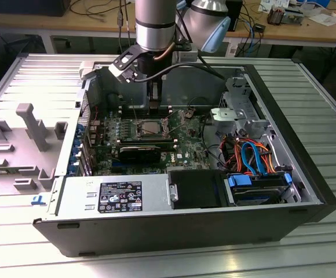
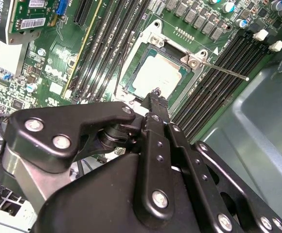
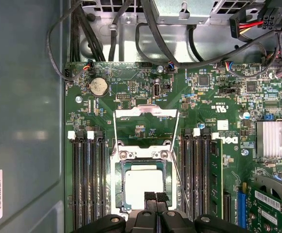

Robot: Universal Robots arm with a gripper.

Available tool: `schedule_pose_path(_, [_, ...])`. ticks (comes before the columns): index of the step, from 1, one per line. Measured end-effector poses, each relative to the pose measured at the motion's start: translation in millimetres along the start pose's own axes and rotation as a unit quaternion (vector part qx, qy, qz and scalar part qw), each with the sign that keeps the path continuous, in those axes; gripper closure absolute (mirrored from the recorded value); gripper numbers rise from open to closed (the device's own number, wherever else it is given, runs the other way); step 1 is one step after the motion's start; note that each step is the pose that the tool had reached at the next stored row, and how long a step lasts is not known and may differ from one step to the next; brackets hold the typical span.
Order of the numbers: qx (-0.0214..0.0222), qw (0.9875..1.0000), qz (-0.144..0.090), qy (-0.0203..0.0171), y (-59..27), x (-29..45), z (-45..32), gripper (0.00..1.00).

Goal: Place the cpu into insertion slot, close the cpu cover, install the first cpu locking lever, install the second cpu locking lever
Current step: 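Close the cpu cover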

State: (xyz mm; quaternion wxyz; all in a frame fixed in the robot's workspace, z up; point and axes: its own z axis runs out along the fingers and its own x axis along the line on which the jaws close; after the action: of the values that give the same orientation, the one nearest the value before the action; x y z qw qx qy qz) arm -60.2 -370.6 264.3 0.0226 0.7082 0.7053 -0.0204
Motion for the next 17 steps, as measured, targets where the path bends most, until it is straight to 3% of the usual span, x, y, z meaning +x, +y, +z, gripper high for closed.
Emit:
schedule_pose_path(7, [0.0000, 1.0000, 0.000, -0.0001, 1.9, -0.1, -0.2, 0.89])
schedule_pose_path(17, [0.0001, 1.0000, 0.000, 0.0000, 17.0, -0.6, 0.0, 0.89])
